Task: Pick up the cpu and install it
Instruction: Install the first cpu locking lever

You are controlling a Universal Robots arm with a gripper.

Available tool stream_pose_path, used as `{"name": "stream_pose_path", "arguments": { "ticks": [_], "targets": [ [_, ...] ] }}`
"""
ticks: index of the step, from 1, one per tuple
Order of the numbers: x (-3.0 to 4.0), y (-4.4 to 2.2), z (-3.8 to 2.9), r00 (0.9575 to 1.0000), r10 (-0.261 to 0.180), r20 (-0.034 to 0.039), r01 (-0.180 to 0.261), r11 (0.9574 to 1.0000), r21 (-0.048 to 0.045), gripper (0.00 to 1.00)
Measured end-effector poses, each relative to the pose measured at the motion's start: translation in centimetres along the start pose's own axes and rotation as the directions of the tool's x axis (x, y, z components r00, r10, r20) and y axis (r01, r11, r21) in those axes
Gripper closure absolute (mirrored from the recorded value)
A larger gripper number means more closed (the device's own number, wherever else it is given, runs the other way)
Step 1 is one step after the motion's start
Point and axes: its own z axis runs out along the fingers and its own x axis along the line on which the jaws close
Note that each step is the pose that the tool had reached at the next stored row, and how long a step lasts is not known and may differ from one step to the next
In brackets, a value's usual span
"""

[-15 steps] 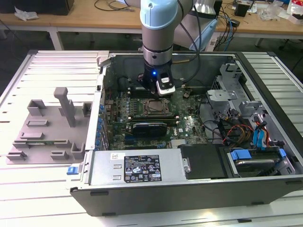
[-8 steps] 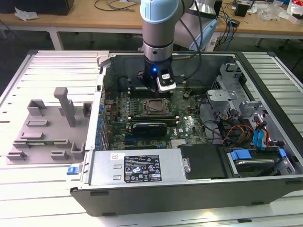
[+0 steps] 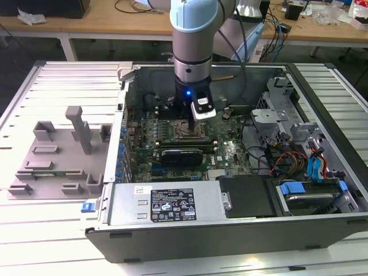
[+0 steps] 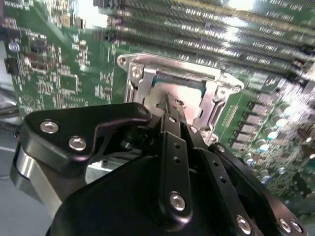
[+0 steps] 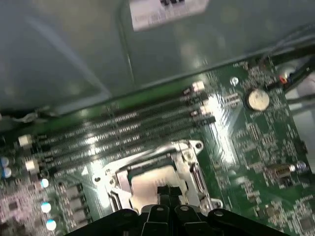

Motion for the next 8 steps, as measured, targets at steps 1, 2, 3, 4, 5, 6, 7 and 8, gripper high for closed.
{"name": "stream_pose_path", "arguments": {
  "ticks": [1, 2, 3, 4, 5, 6, 7, 8],
  "targets": [
    [-0.03, -0.11, 0.0, 1.0, 0.0, 0.0, 0.0, 1.0, -0.0002, 0.89],
    [-0.03, -0.11, -0.07, 1.0, 0.0, 0.0, 0.0, 1.0, 0.0001, 0.89],
    [-0.06, -0.08, -0.51, 1.0, 0.0, 0.0, 0.0, 1.0, 0.0, 0.89],
    [-0.11, -0.01, -1.26, 1.0, 0.0, 0.0001, 0.0, 1.0, -0.0001, 0.89],
    [-0.14, 0.03, -1.82, 1.0, 0.0, 0.0, 0.0, 1.0, 0.0001, 0.89],
    [-0.17, 0.07, -2.36, 1.0, 0.0, 0.0, 0.0, 1.0, 0.0001, 0.89],
    [-0.18, 0.08, -2.55, 1.0, 0.0, 0.0, 0.0, 1.0, 0.0, 0.89],
    [-0.18, 0.09, -2.59, 1.0, 0.0, 0.0, 0.0, 1.0, -0.0003, 0.89]
  ]
}}
